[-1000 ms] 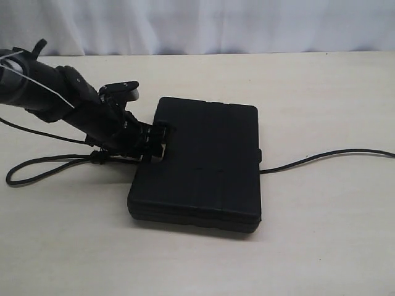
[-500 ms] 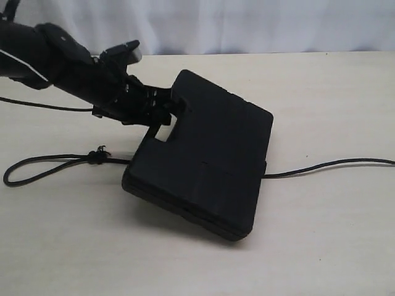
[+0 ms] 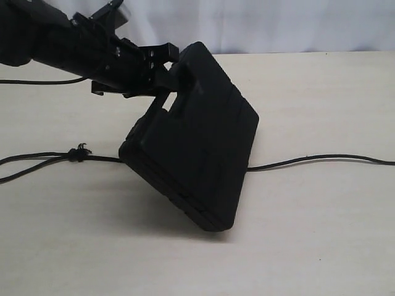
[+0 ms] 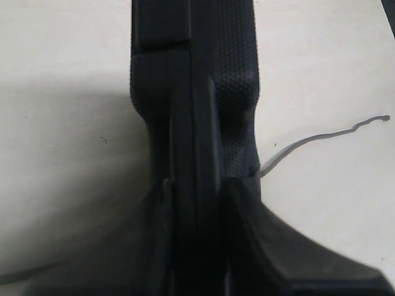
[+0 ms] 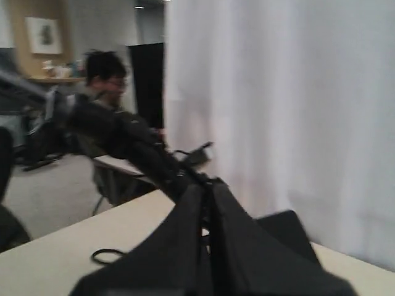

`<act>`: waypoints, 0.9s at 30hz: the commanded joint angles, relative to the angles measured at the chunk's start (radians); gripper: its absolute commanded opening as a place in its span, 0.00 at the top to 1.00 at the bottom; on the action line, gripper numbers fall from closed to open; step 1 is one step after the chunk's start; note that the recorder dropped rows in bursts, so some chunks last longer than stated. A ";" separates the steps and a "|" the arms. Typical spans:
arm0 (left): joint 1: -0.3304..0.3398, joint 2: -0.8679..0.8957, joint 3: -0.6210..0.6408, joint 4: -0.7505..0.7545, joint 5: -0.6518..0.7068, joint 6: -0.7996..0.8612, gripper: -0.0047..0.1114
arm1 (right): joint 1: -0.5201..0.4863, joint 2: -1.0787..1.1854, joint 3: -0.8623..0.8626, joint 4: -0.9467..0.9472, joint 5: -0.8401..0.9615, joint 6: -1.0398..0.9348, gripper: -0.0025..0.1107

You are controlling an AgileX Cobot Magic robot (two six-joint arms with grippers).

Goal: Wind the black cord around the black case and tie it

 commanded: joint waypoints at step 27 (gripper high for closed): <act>-0.001 -0.021 -0.017 -0.049 0.005 -0.012 0.96 | 0.204 0.894 -0.487 -2.069 0.047 1.245 0.94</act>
